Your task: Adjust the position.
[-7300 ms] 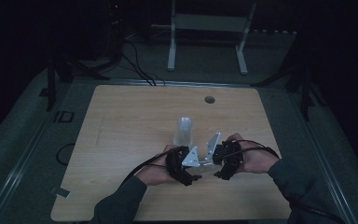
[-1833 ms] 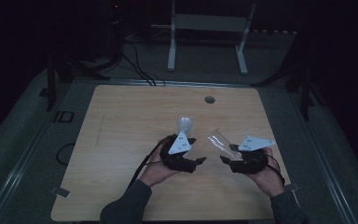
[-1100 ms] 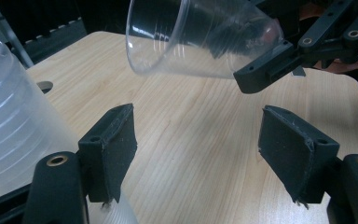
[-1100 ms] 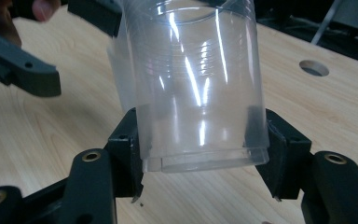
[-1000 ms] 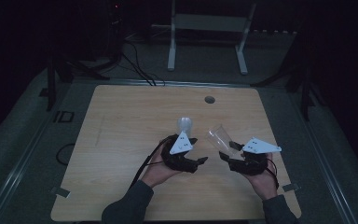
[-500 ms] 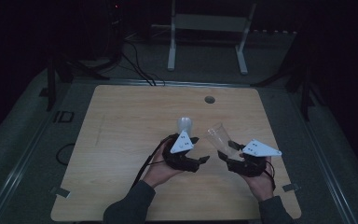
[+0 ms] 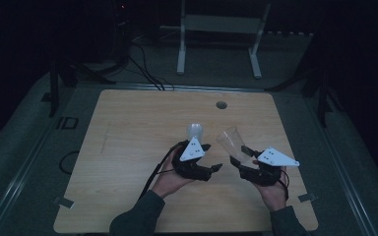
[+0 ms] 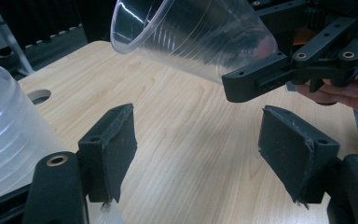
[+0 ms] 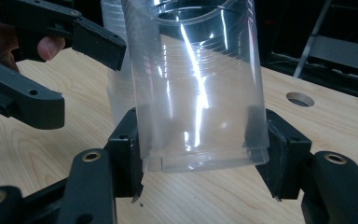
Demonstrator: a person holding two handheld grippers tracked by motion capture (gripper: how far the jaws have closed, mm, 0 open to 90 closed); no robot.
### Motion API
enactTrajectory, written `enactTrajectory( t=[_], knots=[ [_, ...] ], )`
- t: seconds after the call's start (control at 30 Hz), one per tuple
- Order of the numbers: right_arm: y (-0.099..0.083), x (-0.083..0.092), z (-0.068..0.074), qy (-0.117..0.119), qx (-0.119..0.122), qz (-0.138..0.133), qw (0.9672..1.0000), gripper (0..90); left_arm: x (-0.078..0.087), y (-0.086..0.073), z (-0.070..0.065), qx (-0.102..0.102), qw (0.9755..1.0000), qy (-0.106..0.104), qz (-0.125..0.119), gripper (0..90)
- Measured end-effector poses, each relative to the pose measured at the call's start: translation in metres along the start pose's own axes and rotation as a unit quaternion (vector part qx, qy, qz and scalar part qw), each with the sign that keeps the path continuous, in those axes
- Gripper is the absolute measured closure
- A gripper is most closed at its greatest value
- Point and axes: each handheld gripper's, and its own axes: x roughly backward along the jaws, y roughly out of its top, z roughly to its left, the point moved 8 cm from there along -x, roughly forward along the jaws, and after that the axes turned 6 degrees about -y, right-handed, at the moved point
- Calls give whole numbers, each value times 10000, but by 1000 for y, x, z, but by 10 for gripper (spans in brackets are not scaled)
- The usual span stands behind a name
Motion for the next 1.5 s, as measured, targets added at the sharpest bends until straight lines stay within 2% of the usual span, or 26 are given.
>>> enactTrajectory(
  t=[0.4,0.77,1.07,1.3,1.37,1.5],
  knots=[
    [5,5,-2,-31,-89,-251,9996,413,-1,6,-1,112,9999,-26,-112,271],
    [5,7,-1,-33,-100,-314,9995,413,-1,11,1,202,9995,3,-261,270],
    [8,11,0,-36,-148,-412,9990,413,-3,17,0,285,9989,-62,-376,267],
    [10,14,1,-37,-167,-524,9985,414,-5,23,0,456,9973,-205,-540,245],
    [11,14,1,-22,-179,-547,9983,414,-5,26,0,578,9956,-289,-675,232],
    [12,15,2,-15,-169,-582,9982,413,-5,29,1,673,9942,-374,-755,207]
  ],
)
